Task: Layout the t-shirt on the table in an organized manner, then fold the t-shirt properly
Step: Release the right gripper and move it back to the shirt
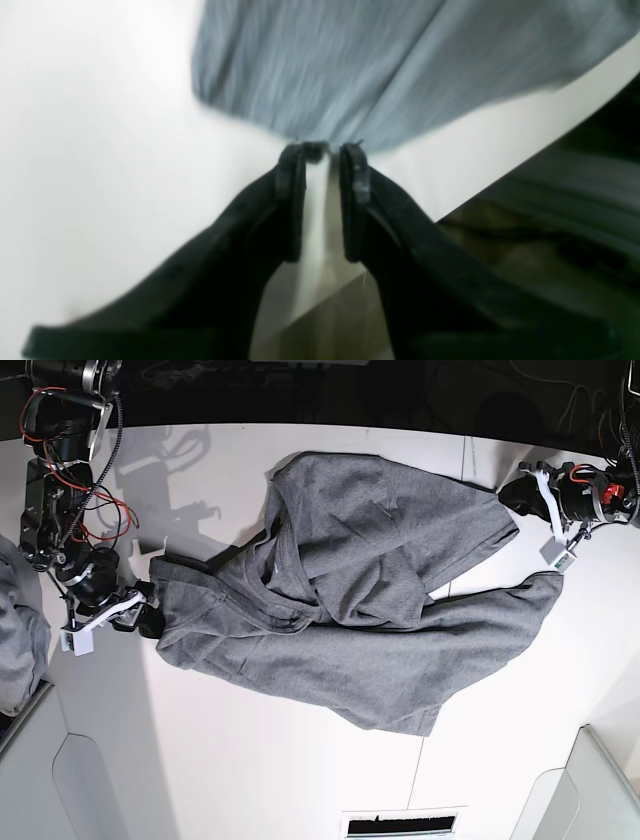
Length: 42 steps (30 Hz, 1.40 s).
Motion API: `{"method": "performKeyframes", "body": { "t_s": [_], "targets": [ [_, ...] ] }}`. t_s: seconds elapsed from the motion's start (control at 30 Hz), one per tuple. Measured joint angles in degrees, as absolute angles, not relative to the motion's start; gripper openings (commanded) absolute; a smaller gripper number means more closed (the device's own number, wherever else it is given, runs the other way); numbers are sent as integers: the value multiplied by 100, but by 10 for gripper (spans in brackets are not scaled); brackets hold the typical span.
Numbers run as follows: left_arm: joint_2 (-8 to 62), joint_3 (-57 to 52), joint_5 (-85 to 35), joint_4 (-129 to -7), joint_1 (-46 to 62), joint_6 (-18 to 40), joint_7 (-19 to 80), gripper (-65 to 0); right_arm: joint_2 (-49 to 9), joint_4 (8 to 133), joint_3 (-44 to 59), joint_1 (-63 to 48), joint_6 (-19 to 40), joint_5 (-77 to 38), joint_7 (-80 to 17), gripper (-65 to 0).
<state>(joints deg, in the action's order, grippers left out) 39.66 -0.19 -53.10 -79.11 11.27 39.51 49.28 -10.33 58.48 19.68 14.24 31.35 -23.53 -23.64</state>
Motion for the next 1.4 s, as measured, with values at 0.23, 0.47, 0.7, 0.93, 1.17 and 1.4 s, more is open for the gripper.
{"method": "performKeyframes", "body": {
  "t_s": [0.23, 0.47, 0.7, 0.93, 1.17, 1.4],
  "targets": [
    [3885, -180, -5435, -8641, 1079, 3948, 4849, -497, -858, 5804, 1511, 1413, 3153, -2185, -2359, -310],
    [3151, -178, -5273, -8637, 1092, 3948, 4851, -497, -808, 5804, 1319, 1413, 3153, -2187, -2359, -570],
    [2698, -104, -5046, -7968, 1092, 3946, 4733, -497, -862, 5867, 1341, 1424, 3153, -2178, -2193, -650],
    [2644, 32, -4757, -7336, 1059, 4101, 4204, -497, -1087, 6716, 1931, 1424, 3199, -2171, -2257, -650],
    [2655, 32, -4801, -7131, 1046, 4165, 4108, -497, -1553, 6864, 1953, 1417, 3194, -2158, -2257, -389],
    [2668, 25, -4678, -7133, 1044, 4189, 4104, -497, -1922, 6877, 2296, 1457, 3155, -2161, -2193, -230]
  ]
}}
